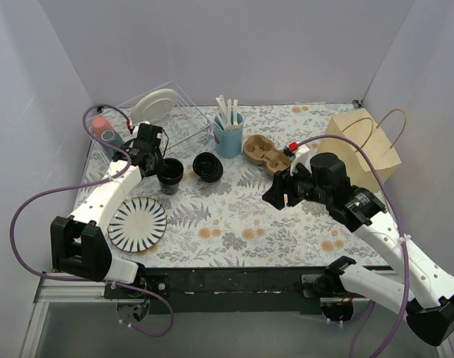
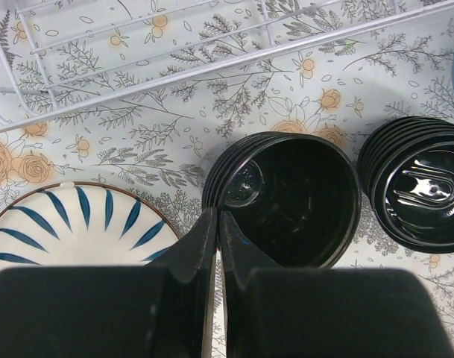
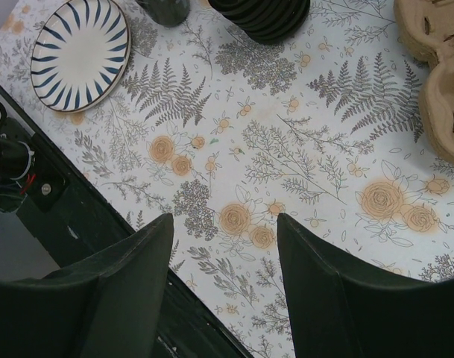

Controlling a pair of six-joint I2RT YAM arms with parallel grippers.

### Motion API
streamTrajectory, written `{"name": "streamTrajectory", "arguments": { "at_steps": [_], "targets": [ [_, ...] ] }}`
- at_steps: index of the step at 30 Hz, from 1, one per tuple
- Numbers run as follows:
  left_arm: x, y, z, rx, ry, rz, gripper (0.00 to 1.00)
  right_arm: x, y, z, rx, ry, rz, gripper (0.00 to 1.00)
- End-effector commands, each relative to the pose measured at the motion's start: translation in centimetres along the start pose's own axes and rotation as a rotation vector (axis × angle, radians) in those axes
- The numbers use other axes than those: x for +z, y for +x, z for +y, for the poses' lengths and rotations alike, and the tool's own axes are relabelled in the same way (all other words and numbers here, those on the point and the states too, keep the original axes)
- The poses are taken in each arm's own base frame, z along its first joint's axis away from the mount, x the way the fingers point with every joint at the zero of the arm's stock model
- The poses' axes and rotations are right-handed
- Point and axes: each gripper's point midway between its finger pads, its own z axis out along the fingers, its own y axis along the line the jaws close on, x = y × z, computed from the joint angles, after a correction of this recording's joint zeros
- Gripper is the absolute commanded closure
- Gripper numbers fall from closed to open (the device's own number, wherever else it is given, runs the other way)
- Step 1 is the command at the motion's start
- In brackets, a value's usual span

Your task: Pack the takeout coffee

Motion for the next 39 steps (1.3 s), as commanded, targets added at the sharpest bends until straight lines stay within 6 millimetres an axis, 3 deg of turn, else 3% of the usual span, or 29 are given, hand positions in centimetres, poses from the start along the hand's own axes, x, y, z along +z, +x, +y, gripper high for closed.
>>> {"name": "streamTrajectory", "arguments": {
  "at_steps": [1, 24, 30, 39],
  "targets": [
    [-1.2, -1.6, -0.7, 0.002, 0.04, -0.023, 1.0, 0.1, -1.1, 0.1, -0.026, -0.008, -0.037, 0.34],
    [-3.4, -2.9, -0.8, -0.105, 0.071, -0.067, 1.0, 0.3, -0.9, 0.0, -0.02, -0.008, -0.031, 0.34],
    [-5.1, -4.7, -0.5, -0.134, 0.086, -0.123, 1.0, 0.2, -1.1, 0.1, -0.019, -0.008, -0.034, 0.35],
    [-9.3, -7.3, -3.0, -0.14, 0.265, -0.179, 1.0, -0.1, -1.3, 0.4, -0.008, -0.016, -0.042, 0.35]
  ]
}}
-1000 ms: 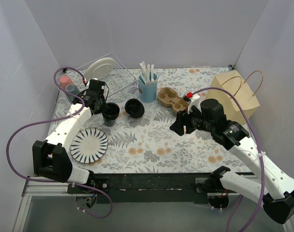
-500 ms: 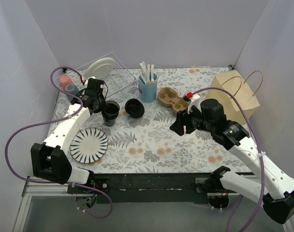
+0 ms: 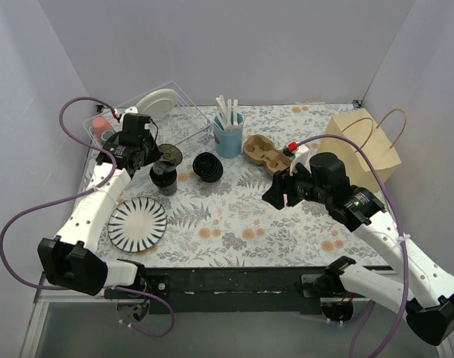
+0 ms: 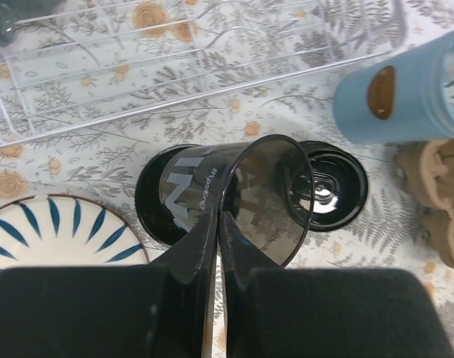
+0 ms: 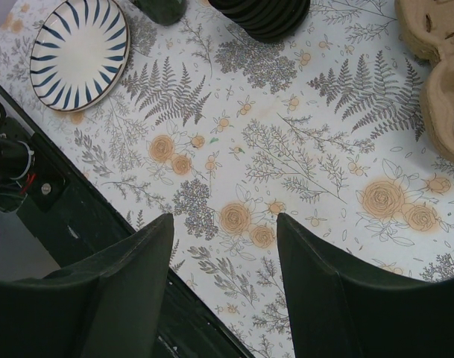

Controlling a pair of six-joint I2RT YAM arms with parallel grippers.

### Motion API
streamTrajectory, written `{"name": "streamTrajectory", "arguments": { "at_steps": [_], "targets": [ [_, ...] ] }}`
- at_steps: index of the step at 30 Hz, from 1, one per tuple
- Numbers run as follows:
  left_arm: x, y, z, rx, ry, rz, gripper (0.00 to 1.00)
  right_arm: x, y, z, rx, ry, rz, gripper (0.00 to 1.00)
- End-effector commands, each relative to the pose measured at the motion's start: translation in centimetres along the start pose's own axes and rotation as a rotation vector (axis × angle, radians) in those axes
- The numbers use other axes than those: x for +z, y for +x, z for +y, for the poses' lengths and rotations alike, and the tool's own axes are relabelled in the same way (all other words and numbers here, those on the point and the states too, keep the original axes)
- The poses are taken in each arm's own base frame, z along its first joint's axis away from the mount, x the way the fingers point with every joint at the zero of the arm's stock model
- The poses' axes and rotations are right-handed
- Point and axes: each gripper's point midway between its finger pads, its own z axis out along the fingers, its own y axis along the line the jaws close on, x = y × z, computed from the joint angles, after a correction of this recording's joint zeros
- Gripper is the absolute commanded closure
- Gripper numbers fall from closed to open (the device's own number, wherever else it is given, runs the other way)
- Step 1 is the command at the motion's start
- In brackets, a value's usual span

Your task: Pack the takeout coffee

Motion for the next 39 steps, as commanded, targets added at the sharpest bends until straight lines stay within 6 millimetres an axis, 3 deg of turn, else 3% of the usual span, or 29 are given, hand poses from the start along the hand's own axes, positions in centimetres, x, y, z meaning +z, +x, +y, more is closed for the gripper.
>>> {"name": "streamTrajectory", "arguments": {
  "at_steps": [1, 6, 10, 12, 15, 16, 17, 22, 23, 32, 39],
  "targets": [
    [-3.9, -2.7, -2.5, -0.021, 0.164, -0.067, 1.0, -0.4, -1.5, 0.6, -0.011, -0.021, -0.052, 0.35],
    [-7.8, -3.5, -5.9, -0.001, 0.402, -0.086, 1.0, -0.8, -2.0, 0.9, -0.004, -0.028, -0.073, 0.35],
    [-11.1, -1.8, -9.0, 0.015, 0.653, -0.023, 1.0, -1.4, -2.4, 1.0, 0.009, -0.022, -0.096, 0.36],
    [-12.0, -1.2, -10.0, 0.005, 0.739, -0.002, 1.0, -1.6, -2.4, 0.9, 0.021, -0.013, -0.102, 0.36],
    [-12.6, 1.6, -11.0, -0.005, 0.846, 0.066, 1.0, -2.2, -2.4, 0.7, 0.036, 0.011, -0.122, 0.36],
    [-11.7, 3.6, -10.8, -0.03, 0.842, 0.122, 1.0, -2.6, -2.5, 0.5, 0.038, 0.026, -0.137, 0.36],
    [-12.0, 4.8, -11.3, -0.019, 0.86, 0.137, 1.0, -2.8, -2.4, 0.3, 0.041, 0.034, -0.141, 0.36],
    [-11.0, 9.6, -12.4, -0.021, 0.869, 0.192, 1.0, -4.5, -2.6, -0.3, 0.067, 0.093, -0.197, 0.36],
    [-10.8, 11.7, -12.6, -0.007, 0.874, 0.235, 1.0, -4.8, -2.6, -0.4, 0.073, 0.101, -0.207, 0.36],
    [-11.1, 18.3, -15.2, -0.009, 0.978, 0.321, 1.0, -5.7, -2.1, -0.8, 0.074, 0.129, -0.224, 0.35],
    [-9.2, 21.2, -15.0, 0.02, 0.919, 0.36, 1.0, -5.6, -1.9, -0.8, 0.072, 0.121, -0.218, 0.35]
  ]
}}
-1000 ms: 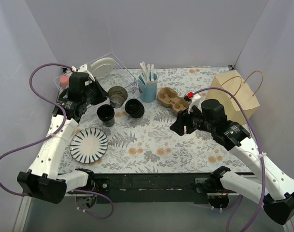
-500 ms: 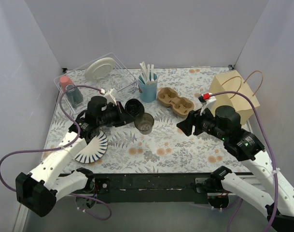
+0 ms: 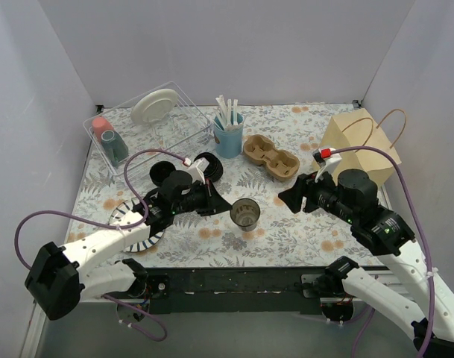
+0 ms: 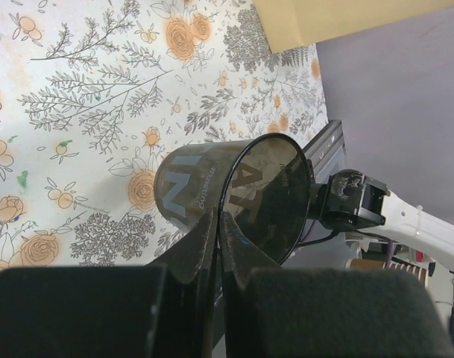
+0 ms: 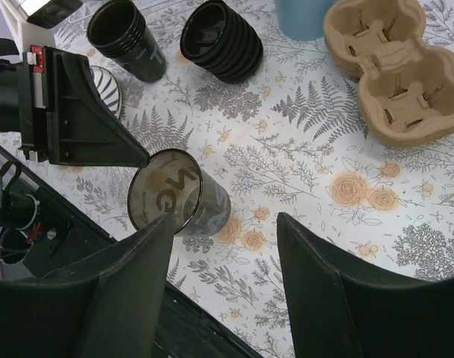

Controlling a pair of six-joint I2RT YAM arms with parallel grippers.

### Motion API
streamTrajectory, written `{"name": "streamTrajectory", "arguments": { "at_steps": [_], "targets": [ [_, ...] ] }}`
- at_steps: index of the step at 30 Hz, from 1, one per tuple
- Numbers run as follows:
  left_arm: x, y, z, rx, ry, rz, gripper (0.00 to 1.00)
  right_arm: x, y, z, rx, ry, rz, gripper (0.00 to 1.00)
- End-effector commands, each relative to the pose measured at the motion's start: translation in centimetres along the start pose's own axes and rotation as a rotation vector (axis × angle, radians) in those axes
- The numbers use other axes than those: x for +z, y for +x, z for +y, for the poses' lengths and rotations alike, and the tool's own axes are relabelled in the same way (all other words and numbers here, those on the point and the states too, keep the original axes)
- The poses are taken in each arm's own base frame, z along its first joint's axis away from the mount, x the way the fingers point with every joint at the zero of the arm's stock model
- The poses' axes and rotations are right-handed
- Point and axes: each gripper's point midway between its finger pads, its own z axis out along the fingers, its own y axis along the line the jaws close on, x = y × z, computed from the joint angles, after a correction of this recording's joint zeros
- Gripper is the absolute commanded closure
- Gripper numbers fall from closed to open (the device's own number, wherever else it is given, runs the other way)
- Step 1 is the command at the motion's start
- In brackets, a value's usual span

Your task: Pack the takeout coffee

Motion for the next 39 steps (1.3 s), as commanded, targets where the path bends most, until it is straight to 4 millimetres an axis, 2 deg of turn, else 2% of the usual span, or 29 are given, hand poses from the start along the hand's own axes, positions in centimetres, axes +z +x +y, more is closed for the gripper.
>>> {"name": "streamTrajectory", "arguments": {
  "at_steps": [1, 8, 16, 19, 21, 24, 25, 29, 30, 31, 33, 36, 37, 39],
  "targets": [
    [0.8, -0.2, 0.6, 0.001, -0.01, -0.033, 1.0, 0.1, -0.2, -0.2, 0.006, 0.008, -0.015, 0.35],
    [2.1, 1.5, 3.3, 0.002, -0.086, 0.009, 1.0, 0.6, 0.3, -0.4, 0.001, 0.01, -0.014, 0.34],
    [2.3, 2.1, 4.2, 0.009, -0.115, 0.016, 1.0, 0.6, 0.3, -0.5, -0.006, 0.01, -0.012, 0.34],
    [2.1, 1.6, 4.4, 0.01, -0.137, -0.005, 0.7, 0.4, 0.1, -0.4, -0.005, 0.009, -0.016, 0.34],
    [1.9, 1.4, 4.5, 0.02, -0.15, -0.01, 0.65, 0.3, -0.1, -0.3, -0.007, 0.005, -0.023, 0.34],
    [1.1, 0.0, 4.2, 0.047, -0.194, -0.049, 0.57, 0.0, -0.3, -0.1, -0.008, -0.002, -0.034, 0.34],
    [0.8, -1.4, 3.1, 0.08, -0.189, -0.077, 0.56, -0.1, -0.3, -0.1, -0.009, -0.004, -0.036, 0.34],
    [-1.2, -6.6, 4.6, 0.122, -0.451, -0.229, 0.47, -0.2, -0.3, 0.1, -0.015, -0.015, -0.039, 0.34],
    [-1.7, -8.1, 4.0, 0.151, -0.483, -0.254, 0.46, -0.2, -0.2, 0.0, -0.016, -0.014, -0.036, 0.34],
    [-1.6, -8.9, 5.1, 0.173, -0.556, -0.275, 0.46, -0.2, -0.1, 0.1, -0.018, -0.016, -0.034, 0.34],
    [-1.5, -10.1, 5.6, 0.22, -0.6, -0.276, 0.45, -0.1, 0.1, 0.0, -0.02, -0.014, -0.028, 0.34],
    [0.0, -11.9, 6.4, 0.247, -0.654, -0.259, 0.46, -0.1, 0.3, -0.1, -0.021, -0.014, -0.023, 0.34],
    [0.2, -12.9, 5.9, 0.263, -0.657, -0.265, 0.47, -0.2, 0.3, -0.1, -0.021, -0.014, -0.023, 0.34],
    [1.6, -13.1, 7.3, 0.27, -0.69, -0.237, 0.49, -0.2, 0.3, 0.0, -0.033, -0.023, -0.025, 0.34]
  ]
}}
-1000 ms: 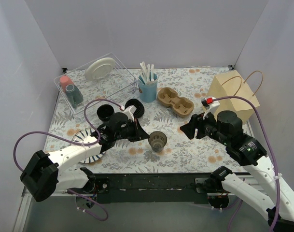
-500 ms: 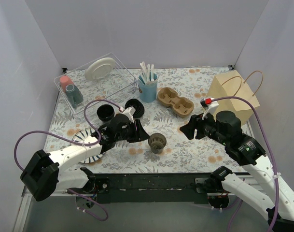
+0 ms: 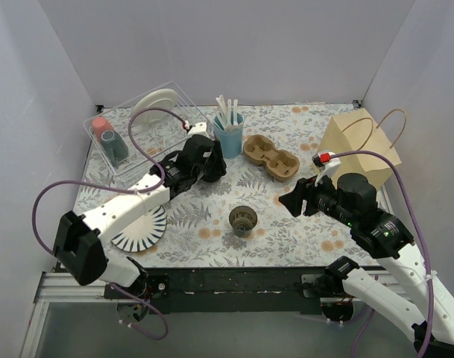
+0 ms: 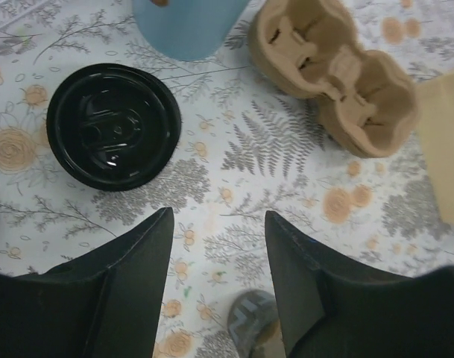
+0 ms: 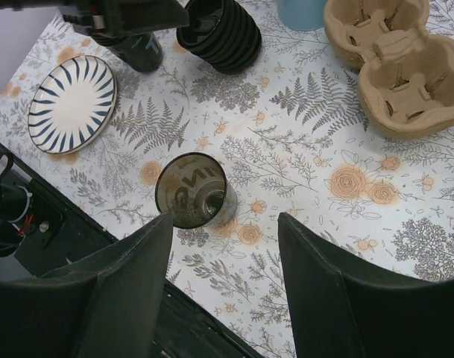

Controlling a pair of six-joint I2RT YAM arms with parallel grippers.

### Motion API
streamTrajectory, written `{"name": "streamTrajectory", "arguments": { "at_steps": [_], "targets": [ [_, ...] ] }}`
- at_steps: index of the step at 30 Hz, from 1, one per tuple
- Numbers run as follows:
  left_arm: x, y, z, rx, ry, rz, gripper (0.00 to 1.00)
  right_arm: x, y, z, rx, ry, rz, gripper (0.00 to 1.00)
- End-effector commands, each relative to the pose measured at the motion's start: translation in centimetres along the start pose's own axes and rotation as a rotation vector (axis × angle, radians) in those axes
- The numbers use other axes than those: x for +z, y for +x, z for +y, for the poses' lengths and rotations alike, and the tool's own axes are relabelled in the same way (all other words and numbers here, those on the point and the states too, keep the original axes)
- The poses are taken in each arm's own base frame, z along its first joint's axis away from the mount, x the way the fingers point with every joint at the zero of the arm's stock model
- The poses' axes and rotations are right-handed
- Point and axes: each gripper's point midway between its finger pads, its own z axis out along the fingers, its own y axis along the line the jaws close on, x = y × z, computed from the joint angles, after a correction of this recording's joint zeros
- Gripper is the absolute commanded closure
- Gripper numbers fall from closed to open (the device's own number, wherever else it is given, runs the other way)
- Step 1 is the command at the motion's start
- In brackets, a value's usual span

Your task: Pack the takeout coffee

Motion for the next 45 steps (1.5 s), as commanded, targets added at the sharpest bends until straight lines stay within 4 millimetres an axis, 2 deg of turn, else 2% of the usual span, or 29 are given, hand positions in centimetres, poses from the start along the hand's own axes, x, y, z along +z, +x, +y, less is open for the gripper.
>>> {"name": "streamTrajectory", "arguments": {
  "at_steps": [1, 2, 5, 6, 20, 31, 35, 39, 45],
  "targets": [
    [2.6, 0.2, 3.1, 0.108, -0.152, 0.044, 0.51, -0.3, -1.2, 0.5, -0.027, -0.028, -0.045, 0.34],
    [3.5, 0.2, 2.9, 0.11, -0.159, 0.055, 0.51, -0.3, -1.2, 0.6, -0.031, -0.033, -0.045, 0.34],
    [4.7, -0.1, 3.0, 0.108, -0.173, 0.066, 0.52, -0.2, -1.4, 0.6, -0.045, -0.028, -0.041, 0.34],
    [5.4, 0.3, 3.5, 0.113, -0.191, 0.081, 0.53, -0.2, -1.5, 0.5, -0.048, -0.025, -0.042, 0.34],
    [8.2, 0.1, 4.5, 0.187, -0.235, 0.1, 0.59, 0.3, -1.6, 0.2, -0.07, -0.011, -0.028, 0.34],
    [9.3, 1.0, 4.7, 0.2, -0.234, 0.132, 0.7, 0.1, -2.2, 0.3, -0.082, -0.01, -0.039, 0.34],
    [9.6, 1.2, 4.9, 0.204, -0.236, 0.138, 0.79, 0.0, -2.2, 0.2, -0.08, -0.006, -0.04, 0.34],
    [9.4, 0.9, 4.7, 0.199, -0.231, 0.134, 0.85, 0.1, -2.1, 0.2, -0.082, -0.004, -0.038, 0.34],
    [8.7, 0.1, 3.9, 0.186, -0.214, 0.131, 0.88, 0.2, -1.9, 0.2, -0.082, -0.007, -0.037, 0.34]
  ]
}}
